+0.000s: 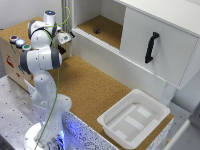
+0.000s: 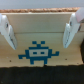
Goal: Pull the drawer
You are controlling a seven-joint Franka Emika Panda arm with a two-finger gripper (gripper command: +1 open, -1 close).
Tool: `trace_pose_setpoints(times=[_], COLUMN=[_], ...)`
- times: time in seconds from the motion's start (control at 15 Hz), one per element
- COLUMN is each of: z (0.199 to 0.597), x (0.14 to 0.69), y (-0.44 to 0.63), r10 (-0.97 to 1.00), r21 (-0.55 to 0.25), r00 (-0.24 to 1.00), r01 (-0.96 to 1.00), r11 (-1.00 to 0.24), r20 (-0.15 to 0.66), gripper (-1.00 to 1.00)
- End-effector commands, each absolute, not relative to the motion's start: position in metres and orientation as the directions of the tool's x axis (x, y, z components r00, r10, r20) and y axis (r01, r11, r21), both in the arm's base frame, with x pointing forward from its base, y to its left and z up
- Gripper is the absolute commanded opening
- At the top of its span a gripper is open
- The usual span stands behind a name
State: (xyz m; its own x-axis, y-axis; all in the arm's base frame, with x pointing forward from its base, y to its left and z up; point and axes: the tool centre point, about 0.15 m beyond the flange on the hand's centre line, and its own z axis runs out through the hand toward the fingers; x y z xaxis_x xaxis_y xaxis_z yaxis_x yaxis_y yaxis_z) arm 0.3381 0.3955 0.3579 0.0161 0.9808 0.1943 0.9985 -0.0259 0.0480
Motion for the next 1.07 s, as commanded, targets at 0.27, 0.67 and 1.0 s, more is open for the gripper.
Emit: trace_pose_setpoints(times=[0.27, 0.67, 1.0], z=[0.321, 0.316, 0.319], x=[0.372, 0.386, 0.388], y=[0.399, 0.393, 0.376], r10=[0.992, 0.993, 0.995], r21=[0.079, 0.095, 0.099], r00=[-0.004, 0.023, 0.018], r01=[0.997, 0.995, 0.995], r11=[-0.006, -0.034, -0.028], r20=[0.122, 0.113, 0.095], gripper=[-1.00, -1.00, -1.00])
